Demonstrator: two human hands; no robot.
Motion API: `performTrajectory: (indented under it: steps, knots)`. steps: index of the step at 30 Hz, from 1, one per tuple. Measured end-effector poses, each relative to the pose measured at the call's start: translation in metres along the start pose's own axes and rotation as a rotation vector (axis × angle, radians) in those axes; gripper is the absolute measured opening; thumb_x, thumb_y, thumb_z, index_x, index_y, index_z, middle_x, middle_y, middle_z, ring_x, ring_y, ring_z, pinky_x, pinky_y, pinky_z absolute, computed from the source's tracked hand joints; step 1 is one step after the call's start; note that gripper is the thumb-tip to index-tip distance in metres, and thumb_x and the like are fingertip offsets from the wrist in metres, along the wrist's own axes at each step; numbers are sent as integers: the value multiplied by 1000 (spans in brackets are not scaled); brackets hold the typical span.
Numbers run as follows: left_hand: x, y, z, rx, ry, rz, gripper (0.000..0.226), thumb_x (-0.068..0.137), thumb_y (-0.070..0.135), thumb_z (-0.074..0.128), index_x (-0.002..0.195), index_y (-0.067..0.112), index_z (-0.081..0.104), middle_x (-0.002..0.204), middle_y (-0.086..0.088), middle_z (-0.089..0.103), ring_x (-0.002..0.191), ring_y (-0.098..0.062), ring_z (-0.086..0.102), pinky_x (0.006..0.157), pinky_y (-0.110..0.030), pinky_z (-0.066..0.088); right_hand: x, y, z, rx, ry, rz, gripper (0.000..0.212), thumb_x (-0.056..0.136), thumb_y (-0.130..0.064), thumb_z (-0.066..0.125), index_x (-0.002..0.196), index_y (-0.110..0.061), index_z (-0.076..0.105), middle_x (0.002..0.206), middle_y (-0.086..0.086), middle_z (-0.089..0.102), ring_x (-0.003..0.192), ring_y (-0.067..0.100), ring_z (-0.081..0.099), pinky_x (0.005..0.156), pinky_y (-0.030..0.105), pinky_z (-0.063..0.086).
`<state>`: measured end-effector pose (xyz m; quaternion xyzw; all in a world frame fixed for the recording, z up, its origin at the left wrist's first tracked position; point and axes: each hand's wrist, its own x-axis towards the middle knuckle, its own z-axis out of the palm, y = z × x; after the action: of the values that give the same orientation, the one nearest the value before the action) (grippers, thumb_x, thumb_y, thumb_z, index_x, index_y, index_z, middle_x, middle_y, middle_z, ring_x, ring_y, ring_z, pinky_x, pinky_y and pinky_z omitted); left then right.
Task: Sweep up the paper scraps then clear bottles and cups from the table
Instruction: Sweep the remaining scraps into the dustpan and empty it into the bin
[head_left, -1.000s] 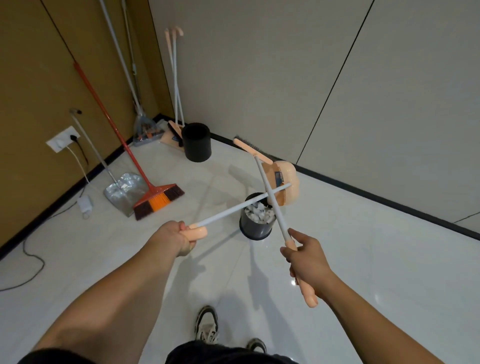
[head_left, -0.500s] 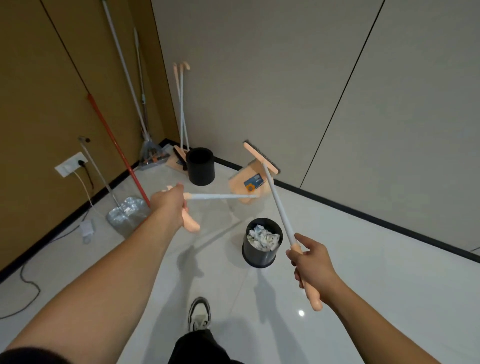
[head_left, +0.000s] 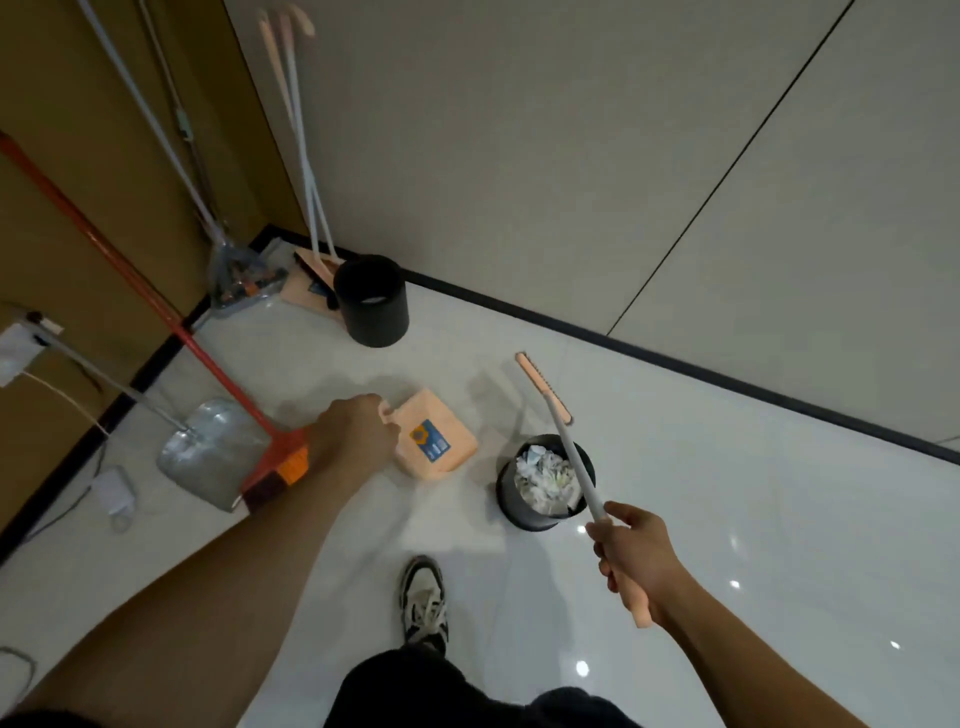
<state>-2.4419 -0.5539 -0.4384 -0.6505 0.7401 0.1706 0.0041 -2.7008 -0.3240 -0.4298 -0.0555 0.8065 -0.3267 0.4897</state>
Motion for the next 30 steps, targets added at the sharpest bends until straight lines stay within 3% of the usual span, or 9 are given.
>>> performTrajectory:
  steps: [3,7,11,13,16,20,23,27,30]
  knots:
    - [29,-8,12,139,-79,174,24,84,37,58,102,22,64,100,-8,69,95,-32,64,75,-32,48,14,-28,22,-6,31,45,54,89,-5,66,140,-11,50,62,9,56,39,16,45,40,24,36]
    - [49,0,30,200,-119,238,19,83,35,57,97,22,62,95,-6,69,89,-29,66,69,-33,49,33,-58,44,21,70,107,50,89,-5,64,138,-10,53,64,10,55,40,15,43,40,23,36]
    - [87,10,26,203,-120,257,18,83,36,60,95,22,62,93,-6,68,87,-29,66,67,-33,48,51,-93,54,40,38,112,15,86,-4,62,92,-18,61,65,13,53,42,18,44,40,22,37]
    - [107,15,19,197,-92,267,18,83,38,61,91,21,61,90,-6,68,83,-28,66,66,-32,46,60,-110,54,72,55,118,17,88,-7,62,95,-22,63,65,14,59,44,19,48,41,24,39]
    - [129,32,12,204,-83,303,20,84,41,62,92,22,61,87,-5,67,79,-27,65,61,-30,41,76,-136,48,130,93,158,14,90,-8,61,101,-9,69,55,7,60,39,16,48,40,22,38]
    - [149,73,14,266,-163,406,14,86,31,58,97,23,62,91,-5,67,79,-29,64,63,-29,44,99,-165,26,206,120,201,13,90,-1,57,100,-6,64,69,14,61,39,14,48,36,21,37]
    - [167,117,15,348,-180,503,23,83,26,58,105,29,64,99,-4,65,88,-28,64,66,-28,38,120,-175,-1,212,123,231,11,92,-2,55,93,7,62,69,16,56,41,16,45,36,21,36]
    - [201,168,17,393,-188,559,19,83,32,58,101,32,64,100,-3,64,88,-27,62,63,-29,34,159,-182,-29,307,108,332,10,97,-3,51,96,5,57,71,15,52,46,17,44,32,19,37]
    - [219,192,21,441,-194,540,12,83,35,56,93,32,63,95,-1,65,87,-26,62,63,-30,36,185,-187,-39,359,27,374,14,98,2,47,85,-1,51,70,9,47,52,15,45,33,17,40]
